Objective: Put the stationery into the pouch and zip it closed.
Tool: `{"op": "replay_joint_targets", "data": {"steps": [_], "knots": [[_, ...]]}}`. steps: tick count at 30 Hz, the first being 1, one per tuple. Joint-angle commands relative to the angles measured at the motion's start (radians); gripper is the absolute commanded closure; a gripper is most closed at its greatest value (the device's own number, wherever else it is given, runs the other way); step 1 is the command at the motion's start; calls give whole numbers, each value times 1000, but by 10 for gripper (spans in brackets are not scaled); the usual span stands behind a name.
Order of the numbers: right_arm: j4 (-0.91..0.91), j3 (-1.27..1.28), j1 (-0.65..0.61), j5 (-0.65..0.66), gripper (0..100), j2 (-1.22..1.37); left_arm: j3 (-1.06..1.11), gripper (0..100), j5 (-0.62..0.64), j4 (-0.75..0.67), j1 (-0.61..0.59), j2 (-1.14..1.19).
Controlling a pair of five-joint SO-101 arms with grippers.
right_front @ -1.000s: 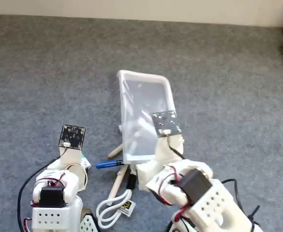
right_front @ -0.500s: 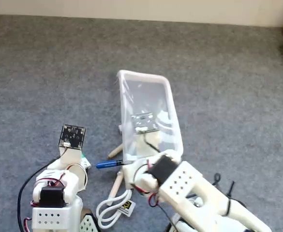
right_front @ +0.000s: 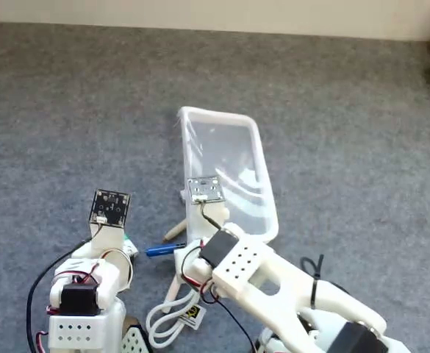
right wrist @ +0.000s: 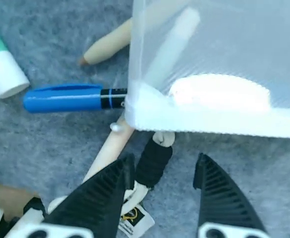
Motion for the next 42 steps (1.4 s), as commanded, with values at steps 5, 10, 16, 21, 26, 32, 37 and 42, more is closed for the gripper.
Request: {"op": "replay_joint_targets", "data": {"steps": [5,10,16,21,26,32,37,42], "knots": [[-73,-58,-12,-49,805,90,22,993,8,3,-12,-8],[-84,-58,-12,-49,807,163,22,993,8,3,-12,-8],[-84,-58,-12,-44,807,237,22,993,8,3,-12,-8],[-84,-58,-12,-41,807,277,22,993,8,3,-12,-8],[-81,-58,-13,-11,828,277,22,993,8,3,-12,-8],[-79,-62,-12,74,978,275,22,993,8,3,-12,-8],[-77,-62,-7,78,994,274,22,993,8,3,-12,-8],[-77,-65,-7,107,994,269,22,993,8,3,-12,-8]]}}
